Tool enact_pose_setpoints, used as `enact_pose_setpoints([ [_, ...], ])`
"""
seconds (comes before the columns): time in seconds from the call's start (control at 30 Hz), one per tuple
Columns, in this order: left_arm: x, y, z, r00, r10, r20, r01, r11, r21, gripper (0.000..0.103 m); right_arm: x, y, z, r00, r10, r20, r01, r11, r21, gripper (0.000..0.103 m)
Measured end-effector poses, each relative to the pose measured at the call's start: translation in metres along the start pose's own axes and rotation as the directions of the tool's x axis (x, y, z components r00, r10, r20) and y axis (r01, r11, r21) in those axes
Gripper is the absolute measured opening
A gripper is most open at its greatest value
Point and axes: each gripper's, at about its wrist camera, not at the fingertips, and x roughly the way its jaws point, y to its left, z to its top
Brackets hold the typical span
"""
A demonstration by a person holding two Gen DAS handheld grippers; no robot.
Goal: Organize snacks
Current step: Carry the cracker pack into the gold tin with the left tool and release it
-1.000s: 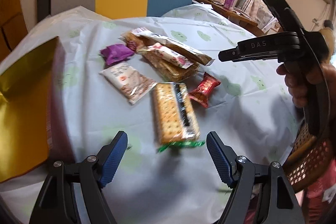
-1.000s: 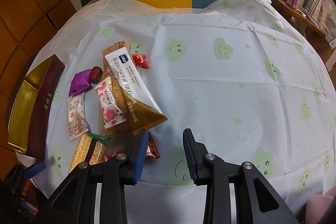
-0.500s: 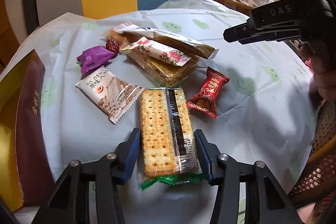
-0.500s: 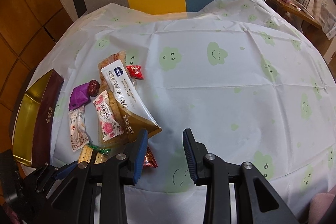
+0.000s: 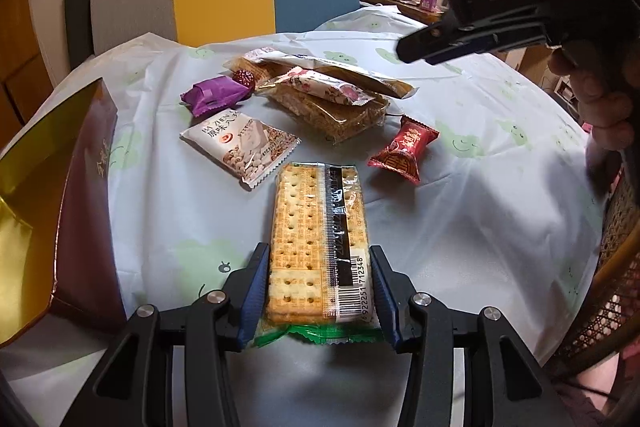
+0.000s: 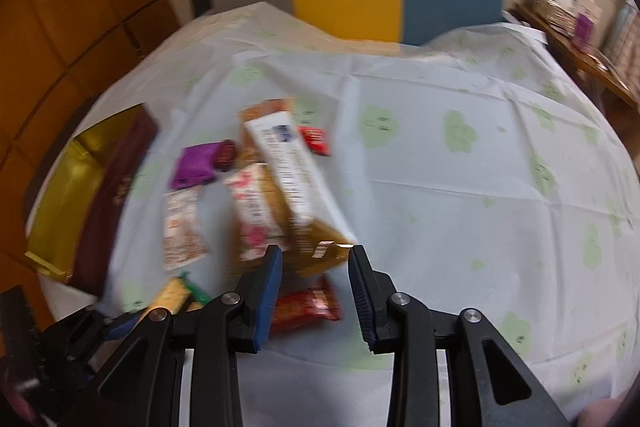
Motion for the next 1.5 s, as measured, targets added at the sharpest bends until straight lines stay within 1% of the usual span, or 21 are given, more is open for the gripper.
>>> enact_pose_setpoints([
  [0.1,-0.001,0.001,-0.002,1.000,-0.007,0.006,0.007,1.000,-0.012,0.048,0.006,0.018,0.008,1.000,-0.007,0.000,0.007,0.998,-0.063,0.035],
  [0.23,-0.001,0.002,-0.003,1.000,-0.010,0.011,0.010,1.000,-0.012,0.048,0.024,0.023,0.028,0.999,-0.041,-0.010,0.040,0.996,-0.079,0.035],
  [0.3,-0.001,0.003,-0.003,1.000,-0.012,0.015,0.013,1.000,-0.014,0.048,0.036,0.024,0.038,0.999,-0.031,-0.033,0.028,0.995,-0.091,0.035],
  [0.37,-0.002,0.003,-0.004,1.000,-0.014,0.019,0.015,1.000,-0.016,0.048,0.051,0.026,0.045,0.997,-0.050,-0.060,0.043,0.993,-0.110,0.035],
  [0.47,-0.002,0.003,-0.004,1.000,-0.016,0.022,0.017,1.000,-0.017,0.048,0.072,0.023,0.052,0.992,-0.048,-0.115,0.033,0.991,-0.128,0.040],
  [0.53,-0.003,0.003,-0.004,1.000,-0.016,0.023,0.017,1.000,-0.017,0.048,0.077,0.020,0.056,0.993,-0.053,-0.105,0.039,0.991,-0.130,0.041],
  [0.6,-0.003,0.003,-0.005,1.000,-0.016,0.024,0.017,1.000,-0.016,0.048,0.081,0.016,0.059,0.991,-0.041,-0.126,0.025,0.992,-0.120,0.041],
  [0.67,-0.003,0.003,-0.005,1.000,-0.016,0.027,0.016,1.000,-0.016,0.048,0.082,0.015,0.058,0.988,0.019,-0.152,-0.037,0.993,-0.115,0.036],
  [0.7,-0.003,0.002,-0.005,0.999,-0.016,0.028,0.016,1.000,-0.015,0.048,0.082,0.015,0.056,0.986,0.034,-0.162,-0.054,0.992,-0.117,0.030],
  [0.73,-0.003,0.002,-0.005,0.999,-0.015,0.028,0.015,1.000,-0.014,0.048,0.081,0.016,0.055,0.986,0.035,-0.166,-0.056,0.991,-0.125,0.028],
  [0.8,-0.003,0.002,-0.005,0.999,-0.013,0.030,0.013,1.000,-0.011,0.048,0.077,0.016,0.051,0.987,0.013,-0.159,-0.035,0.990,-0.133,0.021],
  [0.83,-0.003,0.002,-0.006,0.999,-0.013,0.031,0.013,1.000,-0.010,0.048,0.075,0.014,0.050,0.988,0.005,-0.156,-0.024,0.992,-0.124,0.019],
  [0.97,-0.003,0.001,-0.006,0.999,-0.013,0.034,0.013,1.000,-0.009,0.048,0.052,0.006,0.040,0.993,-0.028,-0.112,0.019,0.996,-0.083,0.018],
  [1.03,-0.003,0.001,-0.006,0.999,-0.010,0.037,0.010,1.000,-0.013,0.048,0.037,-0.001,0.029,0.991,-0.095,-0.092,0.088,0.993,-0.075,0.018],
  [1.07,-0.003,0.000,-0.006,0.999,-0.007,0.038,0.008,1.000,-0.012,0.048,0.035,-0.006,0.025,0.987,-0.126,-0.101,0.121,0.991,-0.062,0.018],
  [1.13,-0.003,0.000,-0.006,0.999,-0.004,0.041,0.004,1.000,-0.012,0.048,0.038,-0.021,0.012,0.968,-0.205,-0.145,0.201,0.979,-0.040,0.018],
  [1.2,-0.003,-0.001,-0.007,0.999,-0.001,0.043,0.001,1.000,-0.013,0.049,0.048,-0.034,0.000,0.950,-0.234,-0.207,0.237,0.971,-0.009,0.018],
  [1.27,-0.003,-0.001,-0.007,0.999,0.005,0.046,-0.004,1.000,-0.011,0.049,0.058,-0.047,-0.010,0.938,-0.237,-0.254,0.254,0.967,0.033,0.020],
  [1.37,-0.003,-0.003,-0.007,0.999,0.016,0.048,-0.016,1.000,-0.001,0.049,0.056,-0.054,-0.010,0.949,-0.204,-0.239,0.228,0.971,0.075,0.021],
  [1.4,-0.003,-0.004,-0.008,0.999,0.021,0.048,-0.021,1.000,0.005,0.049,0.059,-0.056,-0.010,0.950,-0.184,-0.251,0.212,0.973,0.087,0.022],
  [1.5,-0.003,-0.005,-0.006,0.999,0.028,0.040,-0.028,1.000,0.009,0.048,0.059,-0.060,-0.011,0.953,-0.173,-0.249,0.205,0.973,0.107,0.023],
])
